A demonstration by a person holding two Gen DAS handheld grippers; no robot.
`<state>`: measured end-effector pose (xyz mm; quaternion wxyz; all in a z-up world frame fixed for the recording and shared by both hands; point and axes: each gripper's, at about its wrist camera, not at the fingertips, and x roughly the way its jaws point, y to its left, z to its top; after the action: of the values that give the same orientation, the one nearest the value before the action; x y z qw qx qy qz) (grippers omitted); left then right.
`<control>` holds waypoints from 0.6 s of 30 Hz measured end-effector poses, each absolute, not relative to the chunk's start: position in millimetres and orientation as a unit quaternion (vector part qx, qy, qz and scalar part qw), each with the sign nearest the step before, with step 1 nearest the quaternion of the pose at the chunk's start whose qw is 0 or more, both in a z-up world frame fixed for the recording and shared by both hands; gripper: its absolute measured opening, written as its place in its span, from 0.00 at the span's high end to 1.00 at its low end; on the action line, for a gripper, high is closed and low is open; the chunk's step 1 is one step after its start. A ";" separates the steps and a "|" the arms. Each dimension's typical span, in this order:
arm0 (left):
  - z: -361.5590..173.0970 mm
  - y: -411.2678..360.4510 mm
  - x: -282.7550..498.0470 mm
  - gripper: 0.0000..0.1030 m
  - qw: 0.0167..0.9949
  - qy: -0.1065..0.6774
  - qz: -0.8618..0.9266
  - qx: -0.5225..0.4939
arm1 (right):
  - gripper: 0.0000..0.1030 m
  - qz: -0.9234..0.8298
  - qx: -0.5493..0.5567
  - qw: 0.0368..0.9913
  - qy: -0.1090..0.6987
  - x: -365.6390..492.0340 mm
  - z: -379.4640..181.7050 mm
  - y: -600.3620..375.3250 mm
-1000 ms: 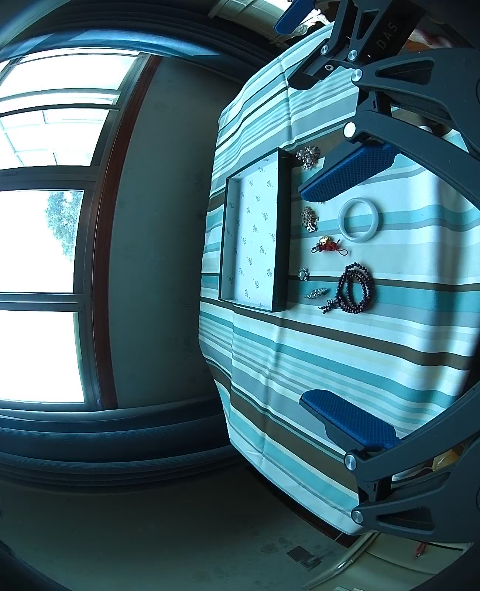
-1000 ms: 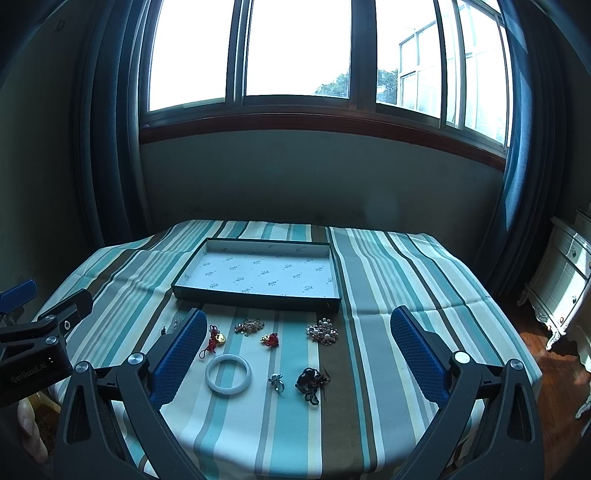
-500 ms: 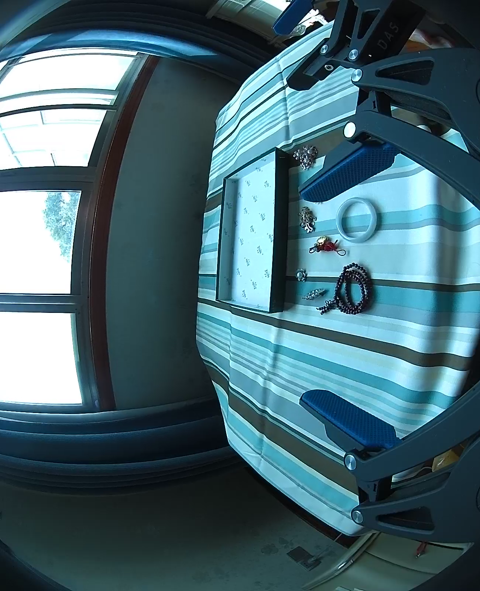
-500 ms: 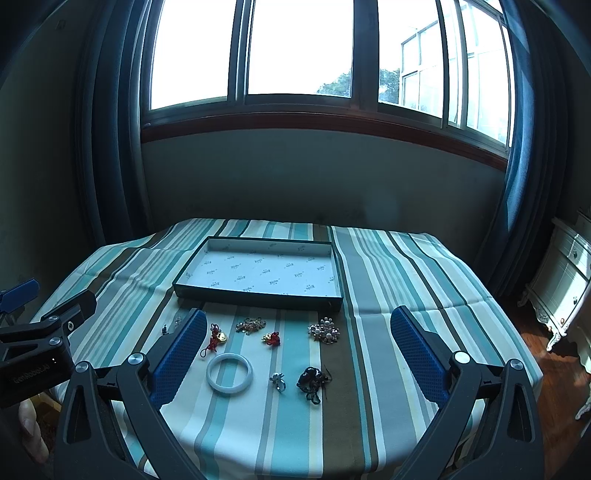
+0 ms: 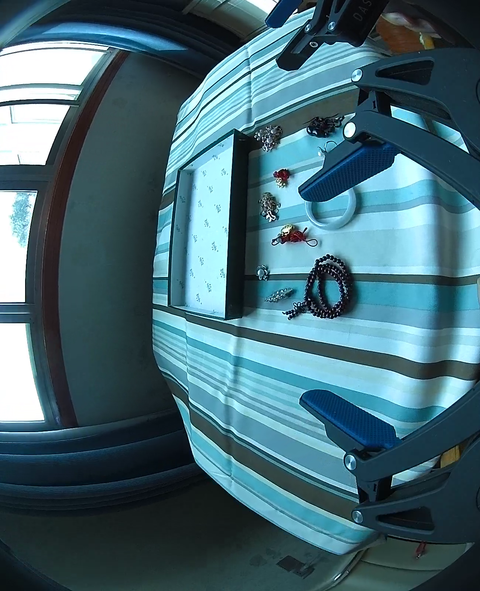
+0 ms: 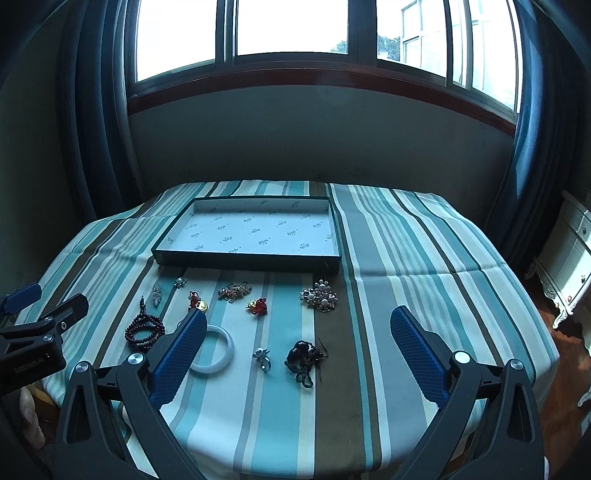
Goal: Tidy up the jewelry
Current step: 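Lower the right tool onto the black bead earring and close it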
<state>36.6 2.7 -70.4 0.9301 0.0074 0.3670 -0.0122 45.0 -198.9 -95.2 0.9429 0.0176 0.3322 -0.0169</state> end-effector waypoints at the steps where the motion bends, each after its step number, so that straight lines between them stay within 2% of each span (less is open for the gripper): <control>1: -78.2 3.5 41.9 0.02 0.925 0.380 -0.012 0.009 | 0.04 -0.014 0.018 0.940 0.340 48.0 -100.6 -199.0; 6: -111.5 14.3 60.3 0.02 0.902 0.431 -0.007 0.005 | 0.05 0.000 0.031 0.923 0.382 66.1 -129.4 -203.5; 10: -127.4 21.7 75.0 0.13 0.892 0.452 -0.003 0.002 | 0.05 -0.004 0.041 0.912 0.407 80.2 -147.9 -210.7; 13: -136.7 21.7 86.5 0.14 0.884 0.467 -0.004 0.002 | 0.06 -0.009 0.042 0.904 0.424 90.3 -160.2 -214.2; 15: -141.1 21.4 91.6 0.14 0.881 0.473 -0.005 0.005 | 0.17 -0.011 0.042 0.899 0.435 96.6 -168.0 -215.4; 17: -145.0 19.2 96.9 0.14 0.878 0.478 -0.004 0.009 | 0.42 -0.012 0.051 0.891 0.452 102.7 -176.5 -217.0; 18: -146.6 18.9 99.2 0.14 0.877 0.480 -0.004 0.010 | 0.44 -0.011 0.055 0.887 0.458 105.4 -180.3 -217.5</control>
<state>99.2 18.9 -146.6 0.8774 0.0104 0.4796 -0.0044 105.4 -217.5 -180.3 0.8870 0.0545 0.4585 -0.0106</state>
